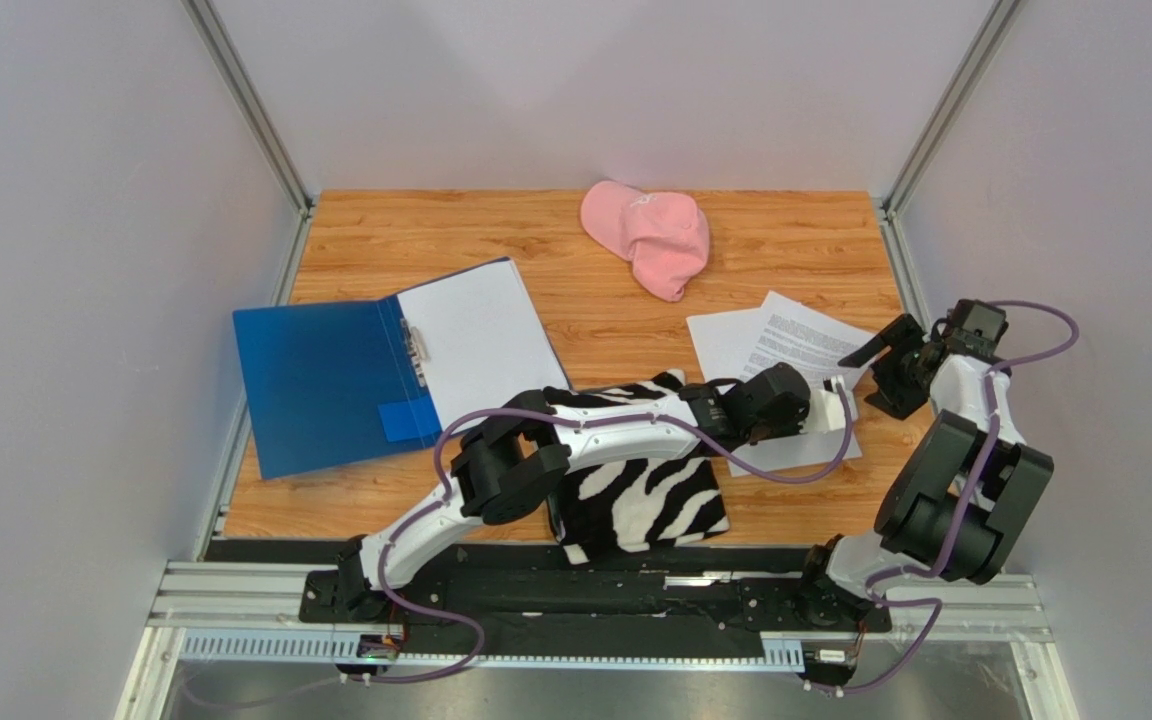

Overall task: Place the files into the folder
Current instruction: Pass from the right arm to the left, then pass from the left arm to the right, then place the file in the spring clip on the folder.

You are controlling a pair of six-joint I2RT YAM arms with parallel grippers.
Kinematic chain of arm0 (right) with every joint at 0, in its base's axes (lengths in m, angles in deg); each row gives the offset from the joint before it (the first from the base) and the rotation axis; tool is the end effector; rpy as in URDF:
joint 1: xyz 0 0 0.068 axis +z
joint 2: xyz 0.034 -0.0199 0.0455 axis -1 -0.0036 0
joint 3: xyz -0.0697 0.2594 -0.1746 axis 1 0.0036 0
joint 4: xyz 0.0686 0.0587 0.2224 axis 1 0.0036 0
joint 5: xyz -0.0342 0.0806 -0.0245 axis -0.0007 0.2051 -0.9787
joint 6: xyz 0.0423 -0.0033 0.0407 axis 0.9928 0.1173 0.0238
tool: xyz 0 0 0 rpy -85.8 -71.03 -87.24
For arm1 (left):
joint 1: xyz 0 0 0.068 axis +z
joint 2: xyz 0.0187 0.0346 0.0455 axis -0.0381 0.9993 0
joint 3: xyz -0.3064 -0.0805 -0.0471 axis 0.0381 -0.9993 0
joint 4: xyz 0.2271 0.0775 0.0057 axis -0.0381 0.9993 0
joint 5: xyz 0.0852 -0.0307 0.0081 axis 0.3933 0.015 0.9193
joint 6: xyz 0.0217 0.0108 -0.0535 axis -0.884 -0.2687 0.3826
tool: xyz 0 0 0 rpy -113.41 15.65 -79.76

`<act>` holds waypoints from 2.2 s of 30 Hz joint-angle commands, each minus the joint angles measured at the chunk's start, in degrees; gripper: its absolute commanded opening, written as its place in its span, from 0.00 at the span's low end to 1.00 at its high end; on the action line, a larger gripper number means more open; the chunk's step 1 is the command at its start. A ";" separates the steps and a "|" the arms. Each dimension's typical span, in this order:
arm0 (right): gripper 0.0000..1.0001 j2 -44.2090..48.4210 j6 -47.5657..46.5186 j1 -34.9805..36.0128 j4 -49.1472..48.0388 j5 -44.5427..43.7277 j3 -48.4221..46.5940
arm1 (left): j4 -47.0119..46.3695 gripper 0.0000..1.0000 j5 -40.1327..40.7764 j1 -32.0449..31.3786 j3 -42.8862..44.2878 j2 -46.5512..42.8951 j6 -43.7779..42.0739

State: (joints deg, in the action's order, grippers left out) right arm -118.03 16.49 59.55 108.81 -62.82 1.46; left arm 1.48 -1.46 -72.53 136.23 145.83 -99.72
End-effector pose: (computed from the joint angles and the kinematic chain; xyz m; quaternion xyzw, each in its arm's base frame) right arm 0.2382 -0.1215 0.2674 0.3900 0.8683 0.1572 0.2631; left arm 0.2009 -0.5363 0.2284 0.5941 0.6498 -0.1094 0.4613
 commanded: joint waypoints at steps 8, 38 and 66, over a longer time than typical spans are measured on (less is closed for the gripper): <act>0.71 -8.50 9.19 -0.79 -9.93 4.53 0.25 | 0.38 0.17 -1.31 -0.05 2.94 -2.43 0.65; 0.03 5.98 -4.94 17.04 -5.37 1.29 -22.94 | 21.37 0.66 -23.38 18.91 -25.96 -59.36 35.88; 0.00 -34.35 30.90 64.96 -35.86 11.65 -51.00 | 38.70 0.69 5.55 36.33 -38.98 -93.75 37.39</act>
State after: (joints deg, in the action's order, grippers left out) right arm -150.32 35.20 125.60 85.64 -53.18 -50.30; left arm 39.64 3.00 -36.53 97.15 51.43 -62.17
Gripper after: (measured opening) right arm 0.006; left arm 0.685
